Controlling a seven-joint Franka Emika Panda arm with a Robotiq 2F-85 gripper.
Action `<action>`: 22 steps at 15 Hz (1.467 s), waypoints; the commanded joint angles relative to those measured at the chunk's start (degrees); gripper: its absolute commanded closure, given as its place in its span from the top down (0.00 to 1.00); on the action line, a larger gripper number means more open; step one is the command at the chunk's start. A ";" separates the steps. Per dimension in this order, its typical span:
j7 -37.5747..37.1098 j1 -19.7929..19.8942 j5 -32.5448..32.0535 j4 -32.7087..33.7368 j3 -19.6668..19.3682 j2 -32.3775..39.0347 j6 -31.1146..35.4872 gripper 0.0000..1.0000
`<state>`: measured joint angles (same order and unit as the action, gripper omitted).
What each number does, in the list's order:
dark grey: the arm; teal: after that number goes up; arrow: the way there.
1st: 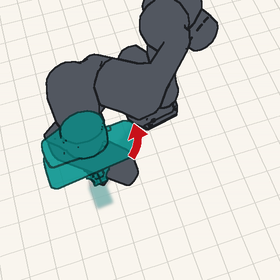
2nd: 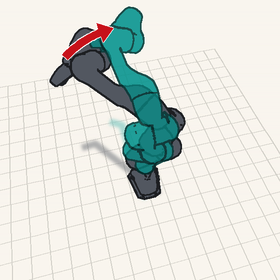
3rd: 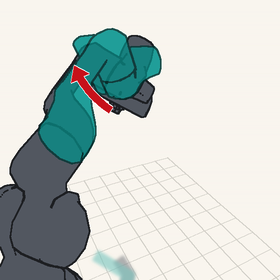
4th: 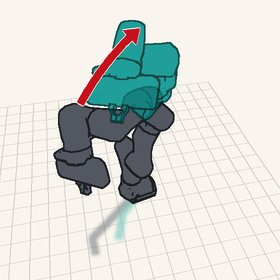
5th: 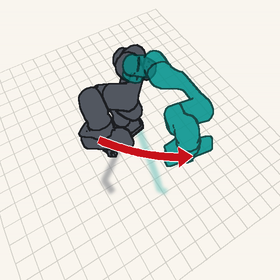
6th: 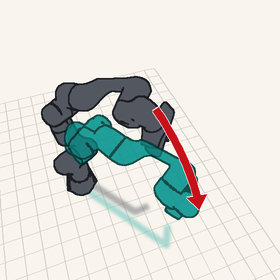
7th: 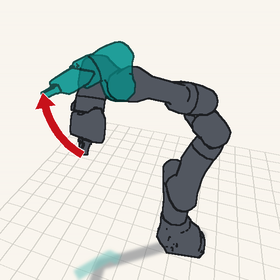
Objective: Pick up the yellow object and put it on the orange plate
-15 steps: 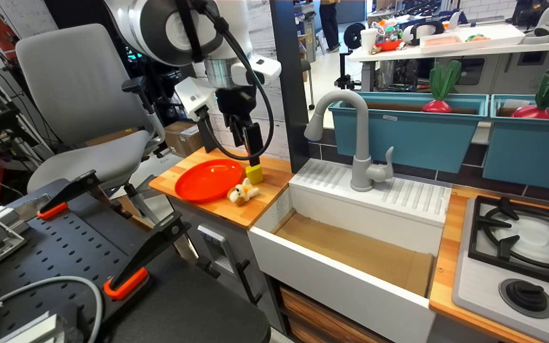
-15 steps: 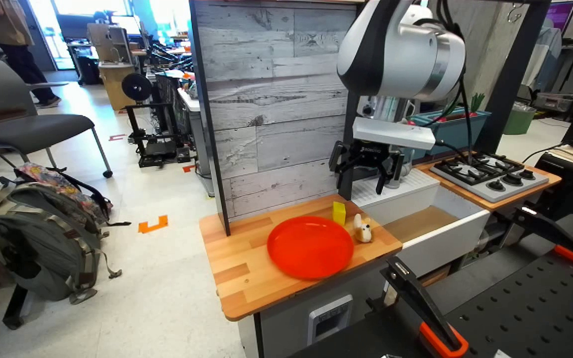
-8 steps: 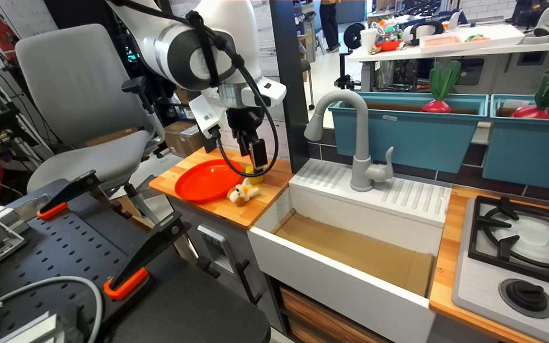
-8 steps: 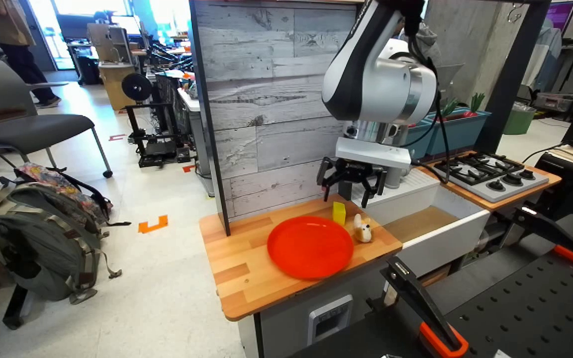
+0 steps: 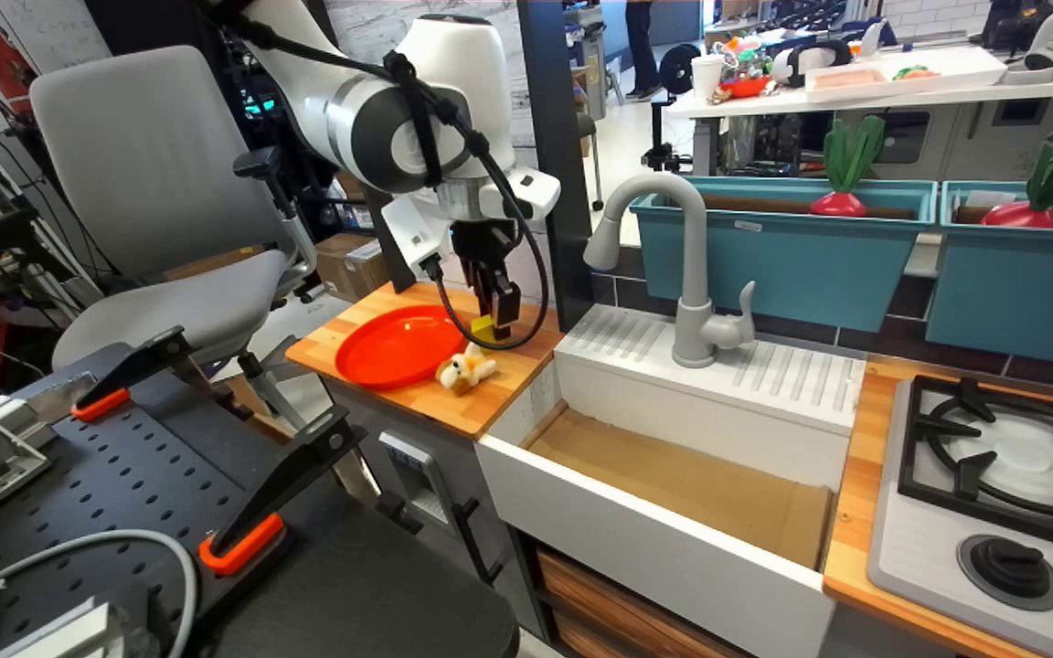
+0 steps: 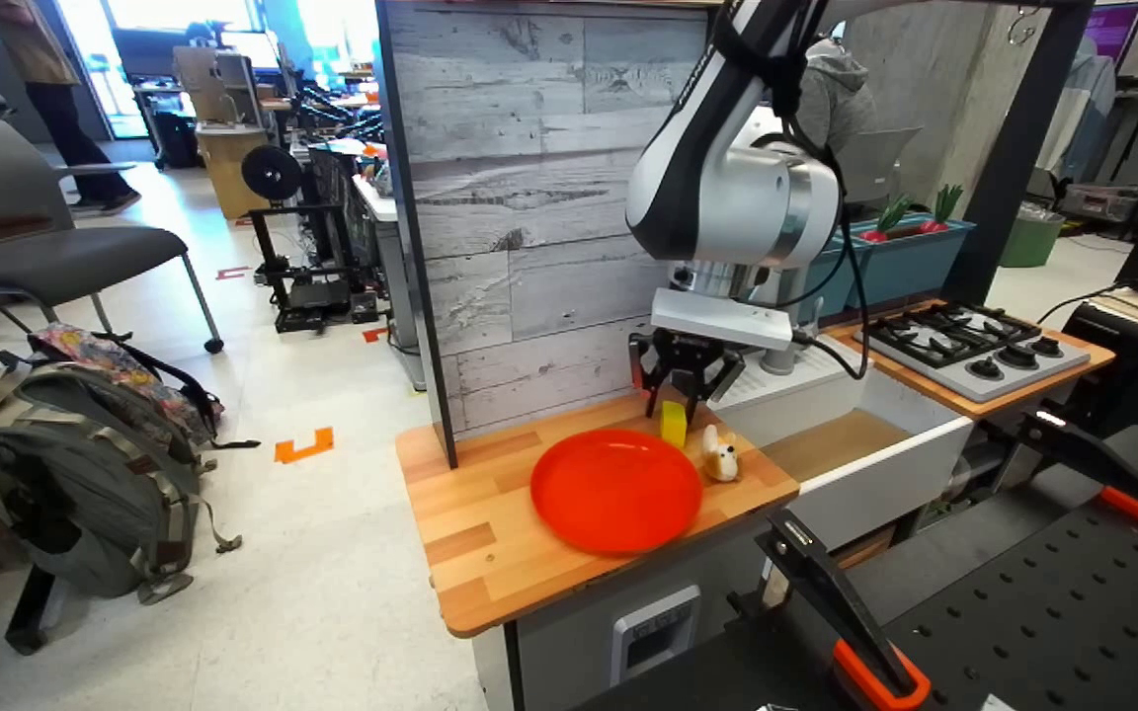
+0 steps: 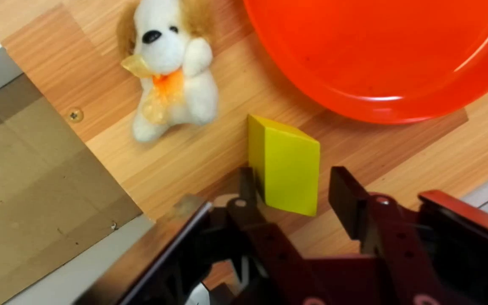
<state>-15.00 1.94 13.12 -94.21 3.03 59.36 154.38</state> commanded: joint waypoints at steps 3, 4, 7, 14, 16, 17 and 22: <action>2.23 1.78 1.43 1.08 1.46 -0.29 -1.22 0.06; 2.61 2.00 1.47 0.36 1.74 -0.91 -1.04 0.08; 3.79 2.08 1.12 -3.33 2.31 -4.11 -1.83 0.08; 8.00 1.26 1.04 -14.57 4.91 -13.79 1.98 0.08; 7.58 0.07 0.56 -14.90 4.62 -14.05 0.91 0.08; 7.48 -0.37 0.34 -14.73 4.46 -13.76 0.44 0.08; 6.31 -3.06 -0.68 -11.91 3.42 -9.62 -1.62 0.08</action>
<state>-8.61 0.66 12.96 -107.86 7.51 47.74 154.51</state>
